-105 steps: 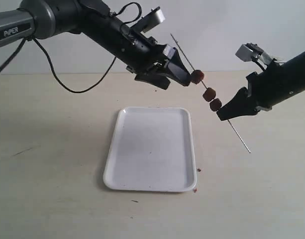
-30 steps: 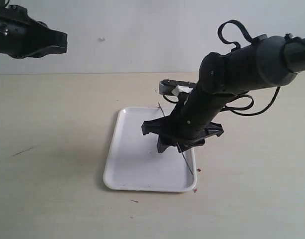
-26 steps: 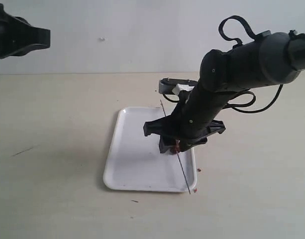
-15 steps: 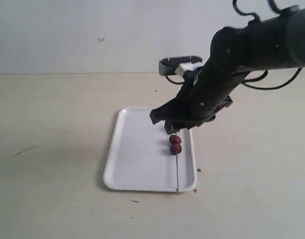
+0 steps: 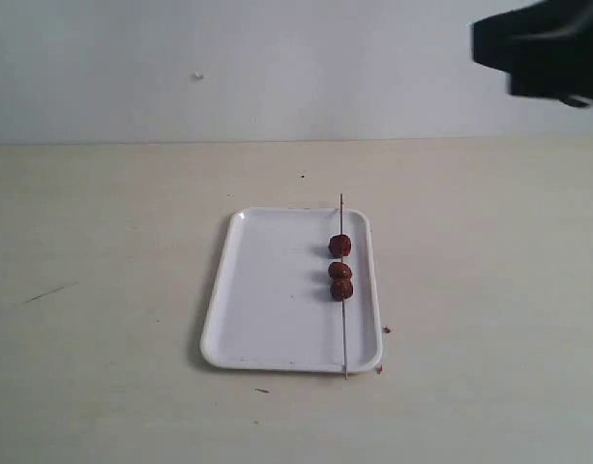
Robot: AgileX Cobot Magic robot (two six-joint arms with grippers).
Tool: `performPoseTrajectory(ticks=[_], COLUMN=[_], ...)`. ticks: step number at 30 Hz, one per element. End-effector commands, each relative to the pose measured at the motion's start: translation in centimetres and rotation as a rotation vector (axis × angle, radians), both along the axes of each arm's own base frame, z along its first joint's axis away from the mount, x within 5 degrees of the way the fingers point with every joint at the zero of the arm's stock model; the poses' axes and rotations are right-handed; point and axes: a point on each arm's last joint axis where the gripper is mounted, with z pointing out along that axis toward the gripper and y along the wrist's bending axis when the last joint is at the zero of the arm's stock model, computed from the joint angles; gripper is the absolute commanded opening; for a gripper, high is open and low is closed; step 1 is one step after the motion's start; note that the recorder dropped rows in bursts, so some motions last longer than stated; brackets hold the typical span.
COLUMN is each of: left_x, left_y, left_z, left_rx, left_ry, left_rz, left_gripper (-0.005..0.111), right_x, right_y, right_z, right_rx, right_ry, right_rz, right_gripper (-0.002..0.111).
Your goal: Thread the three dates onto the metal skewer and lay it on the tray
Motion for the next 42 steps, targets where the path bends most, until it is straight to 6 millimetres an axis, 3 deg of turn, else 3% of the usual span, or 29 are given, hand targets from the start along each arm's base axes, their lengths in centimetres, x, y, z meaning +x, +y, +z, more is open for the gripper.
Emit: performPoseTrajectory(ticks=[1,8,16,27,37,42], left_x=[0.0,0.0,0.0,0.0,0.0,0.0], left_y=[0.1,0.1,0.1,0.1,0.1,0.1], left_z=[-1.0,-1.2,-1.2,-1.2,-1.2,-1.2], left_rx=[-0.006,-0.005,-0.005,-0.005,-0.005,-0.005], left_ry=[0.021,0.025,0.025,0.025,0.025,0.026], left_rz=[0.007,0.007,0.007,0.007,0.007,0.006], left_gripper=[0.0,0.0,0.0,0.0,0.0,0.0], right_x=[-4.8,-10.3,-13.4,-12.7,-10.9,-11.3], right_y=[-1.7,-3.3,-5.1,-7.1,-7.9,-8.0], right_z=[-1.2,-0.7,0.4,-4.7,-10.2,-12.7], right_rx=[0.008,0.019,-0.01,-0.019,-0.074,-0.127], right_ry=[-0.061,-0.119,-0.339,-0.326,-0.253,-0.246], right_rz=[0.021,0.081,0.033,-0.446,-0.516,-0.525], right_gripper=[0.0,0.0,0.0,0.0,0.0,0.0])
